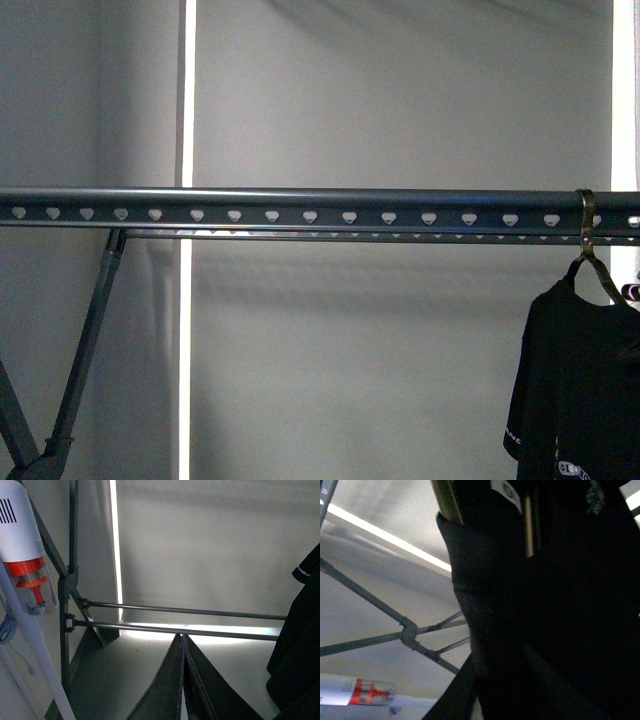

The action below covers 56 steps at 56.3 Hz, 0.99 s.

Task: Hang clothes on hanger

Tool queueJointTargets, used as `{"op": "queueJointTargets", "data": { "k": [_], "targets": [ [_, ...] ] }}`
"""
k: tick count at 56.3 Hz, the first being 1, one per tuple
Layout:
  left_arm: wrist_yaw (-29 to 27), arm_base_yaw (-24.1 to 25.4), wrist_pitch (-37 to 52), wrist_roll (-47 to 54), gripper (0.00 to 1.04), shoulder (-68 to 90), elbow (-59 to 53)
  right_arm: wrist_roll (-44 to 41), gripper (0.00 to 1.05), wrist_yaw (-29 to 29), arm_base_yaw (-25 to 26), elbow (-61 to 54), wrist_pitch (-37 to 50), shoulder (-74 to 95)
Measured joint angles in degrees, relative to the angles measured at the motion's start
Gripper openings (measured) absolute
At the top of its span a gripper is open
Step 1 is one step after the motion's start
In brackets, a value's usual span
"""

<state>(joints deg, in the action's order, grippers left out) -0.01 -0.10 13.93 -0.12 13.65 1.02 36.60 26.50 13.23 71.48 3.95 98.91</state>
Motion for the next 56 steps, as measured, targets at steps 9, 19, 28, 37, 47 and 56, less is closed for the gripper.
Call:
{"op": "queueJointTargets", "data": {
  "k": [9,19,28,37,47,56],
  "targets": [
    [0.0,0.0,-2.3,0.0,0.04,-2.3,0.0,-6.2,0.55,-7.0,0.0,-9.2,8.1,-5.8],
    [0.0,0.0,-13.0,0.0,0.04,-11.4,0.0,-19.2,0.93,-9.8,0.6,-30.5,24.9,-28.0],
    [0.0,0.0,-13.8,0.0,0.04,-13.3,0.0,-23.2,0.97,-5.2,-1.8,-52.5,16.3,-60.4],
    [0.0,0.0,-13.8,0.0,0.04,-13.4,0.0,-32.8,0.76,-24.5,-12.4,-60.1,-4.9,-90.5],
    [0.0,0.0,-13.8,0.0,0.04,-13.4,0.0,-35.7,0.44,-26.3,-13.0,-65.4,-5.2,-93.3],
    [0.0,0.0,-13.8,0.0,0.04,-13.4,0.0,-36.2,0.16,-26.3,-13.0,-66.5,-4.8,-94.8]
  ]
}}
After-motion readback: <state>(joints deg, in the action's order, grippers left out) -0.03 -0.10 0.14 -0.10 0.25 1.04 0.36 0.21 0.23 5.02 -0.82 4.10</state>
